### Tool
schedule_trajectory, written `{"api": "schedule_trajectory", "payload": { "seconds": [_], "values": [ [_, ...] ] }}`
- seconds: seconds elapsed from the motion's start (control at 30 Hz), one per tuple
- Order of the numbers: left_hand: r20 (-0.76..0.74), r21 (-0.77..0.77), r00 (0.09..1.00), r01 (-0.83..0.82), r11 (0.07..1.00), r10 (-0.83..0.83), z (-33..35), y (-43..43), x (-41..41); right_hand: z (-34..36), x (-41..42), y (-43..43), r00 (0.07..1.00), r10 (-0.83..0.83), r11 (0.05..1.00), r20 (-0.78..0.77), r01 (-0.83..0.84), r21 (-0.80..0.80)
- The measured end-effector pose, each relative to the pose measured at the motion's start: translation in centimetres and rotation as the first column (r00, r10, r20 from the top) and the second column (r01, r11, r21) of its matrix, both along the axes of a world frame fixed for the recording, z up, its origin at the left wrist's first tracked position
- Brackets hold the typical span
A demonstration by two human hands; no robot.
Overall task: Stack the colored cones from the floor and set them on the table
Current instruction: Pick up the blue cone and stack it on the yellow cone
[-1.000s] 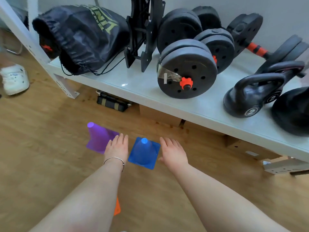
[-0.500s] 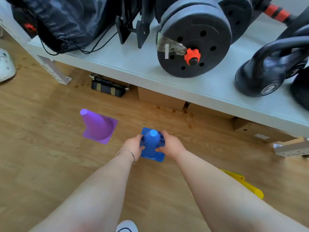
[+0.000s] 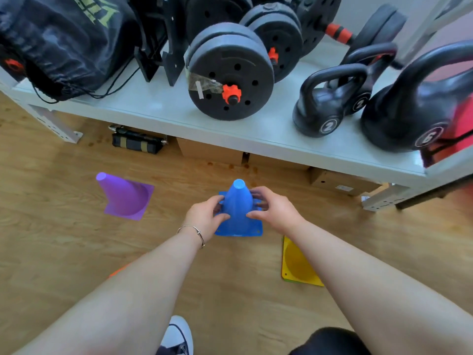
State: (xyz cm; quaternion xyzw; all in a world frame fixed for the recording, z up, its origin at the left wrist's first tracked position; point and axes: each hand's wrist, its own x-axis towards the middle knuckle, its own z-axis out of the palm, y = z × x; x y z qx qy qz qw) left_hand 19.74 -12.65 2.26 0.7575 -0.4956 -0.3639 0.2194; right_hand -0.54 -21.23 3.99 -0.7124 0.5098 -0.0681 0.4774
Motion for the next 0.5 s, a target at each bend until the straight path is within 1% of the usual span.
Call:
{"api": "schedule_trajectory", "payload": {
  "seconds": [0.23,0.5],
  "values": [
    [-0.069,-0.082,0.995,0.063,0.995,-0.069,5.3,-0.1,-6.9,5.6,-7.8,1.1,0.998,-0.064,0.994,-0.023,0.062,-0.091],
    [-0.013,-0.143,0.969,0.241,0.960,-0.246,8.8,-1.9,-13.3,9.3,-15.1,2.4,0.982,-0.189,0.978,-0.002,0.188,-0.094]
  ]
}}
